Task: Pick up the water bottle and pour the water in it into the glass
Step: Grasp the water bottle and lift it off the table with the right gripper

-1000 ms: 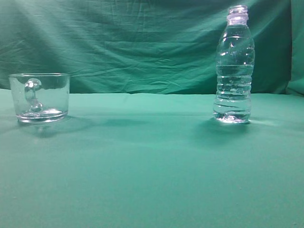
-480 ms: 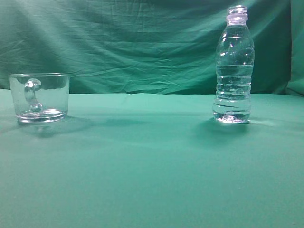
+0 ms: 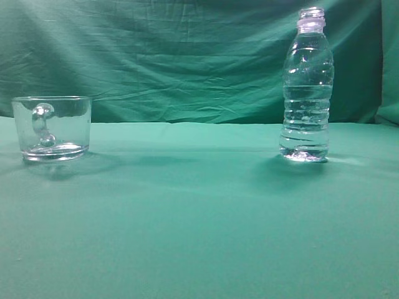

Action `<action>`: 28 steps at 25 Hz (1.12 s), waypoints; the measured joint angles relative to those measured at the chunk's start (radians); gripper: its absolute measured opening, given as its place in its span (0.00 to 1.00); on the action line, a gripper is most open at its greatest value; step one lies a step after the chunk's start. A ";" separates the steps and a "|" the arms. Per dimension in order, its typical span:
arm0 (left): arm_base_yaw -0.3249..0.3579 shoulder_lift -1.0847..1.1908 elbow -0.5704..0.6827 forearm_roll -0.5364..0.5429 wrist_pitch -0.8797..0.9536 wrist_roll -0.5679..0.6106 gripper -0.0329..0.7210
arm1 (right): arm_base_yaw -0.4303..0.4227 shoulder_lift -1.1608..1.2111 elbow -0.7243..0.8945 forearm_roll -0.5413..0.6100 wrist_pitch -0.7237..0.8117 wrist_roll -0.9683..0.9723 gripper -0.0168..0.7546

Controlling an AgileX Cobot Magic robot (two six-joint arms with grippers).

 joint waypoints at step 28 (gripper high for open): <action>0.000 0.000 0.000 0.000 0.000 0.000 0.04 | 0.004 0.890 -0.240 0.226 -0.578 -0.186 0.86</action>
